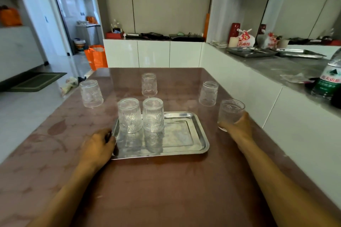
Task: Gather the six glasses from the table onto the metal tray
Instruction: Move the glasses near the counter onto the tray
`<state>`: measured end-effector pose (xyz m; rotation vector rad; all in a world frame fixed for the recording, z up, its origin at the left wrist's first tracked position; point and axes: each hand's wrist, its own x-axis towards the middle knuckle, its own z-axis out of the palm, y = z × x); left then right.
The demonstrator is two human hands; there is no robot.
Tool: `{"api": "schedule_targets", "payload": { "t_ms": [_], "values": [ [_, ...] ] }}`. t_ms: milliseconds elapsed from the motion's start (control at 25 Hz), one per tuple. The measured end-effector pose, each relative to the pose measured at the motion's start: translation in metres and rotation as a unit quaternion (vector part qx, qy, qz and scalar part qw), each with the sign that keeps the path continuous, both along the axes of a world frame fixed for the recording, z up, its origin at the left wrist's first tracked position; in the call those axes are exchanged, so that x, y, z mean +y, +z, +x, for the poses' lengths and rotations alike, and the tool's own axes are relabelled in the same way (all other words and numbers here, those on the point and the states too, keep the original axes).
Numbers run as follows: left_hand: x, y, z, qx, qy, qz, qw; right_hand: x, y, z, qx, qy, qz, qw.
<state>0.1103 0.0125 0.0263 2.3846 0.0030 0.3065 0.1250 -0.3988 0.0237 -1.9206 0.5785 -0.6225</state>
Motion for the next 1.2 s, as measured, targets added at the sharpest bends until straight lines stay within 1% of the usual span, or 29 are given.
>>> {"api": "schedule_targets", "payload": {
  "t_ms": [80, 160, 200, 240, 360, 400, 520, 680, 760, 1080, 1200],
  "values": [
    [-0.001, 0.0, 0.0, -0.004, -0.003, 0.002, 1.0, 0.004, 0.013, -0.007, 0.009, 0.071, -0.05, 0.996],
    [0.001, 0.0, 0.002, 0.004, -0.003, -0.009, 1.0, 0.017, 0.032, -0.008, 0.029, 0.161, -0.131, 0.978],
    [0.001, -0.001, 0.003, 0.007, -0.004, -0.013, 1.0, 0.024, 0.043, -0.006, 0.023, 0.182, -0.154, 0.971],
    [0.001, -0.001, 0.004, 0.01, -0.005, -0.016, 1.0, 0.033, 0.054, -0.003, 0.011, 0.19, -0.154, 0.97],
    [0.003, -0.001, 0.003, 0.011, -0.014, -0.021, 1.0, 0.059, 0.081, 0.008, -0.039, 0.191, -0.08, 0.978],
    [0.003, -0.001, 0.002, 0.009, -0.016, -0.019, 1.0, 0.066, 0.086, 0.013, -0.045, 0.19, -0.075, 0.978],
    [0.002, 0.0, 0.0, 0.001, -0.006, -0.004, 1.0, 0.087, 0.088, 0.025, -0.032, 0.191, -0.142, 0.971],
    [0.002, 0.001, 0.0, -0.003, 0.007, 0.003, 1.0, 0.107, 0.068, 0.039, 0.012, 0.208, -0.18, 0.961],
    [0.002, 0.001, 0.0, 0.001, 0.003, 0.001, 1.0, 0.114, 0.058, 0.044, 0.018, 0.211, -0.203, 0.956],
    [0.005, -0.008, 0.006, -0.011, 0.009, 0.023, 1.0, 0.118, 0.045, 0.055, 0.011, 0.236, -0.223, 0.946],
    [0.005, -0.008, 0.008, -0.006, 0.013, 0.005, 1.0, 0.115, 0.041, 0.054, -0.001, 0.252, -0.21, 0.945]
  ]
}}
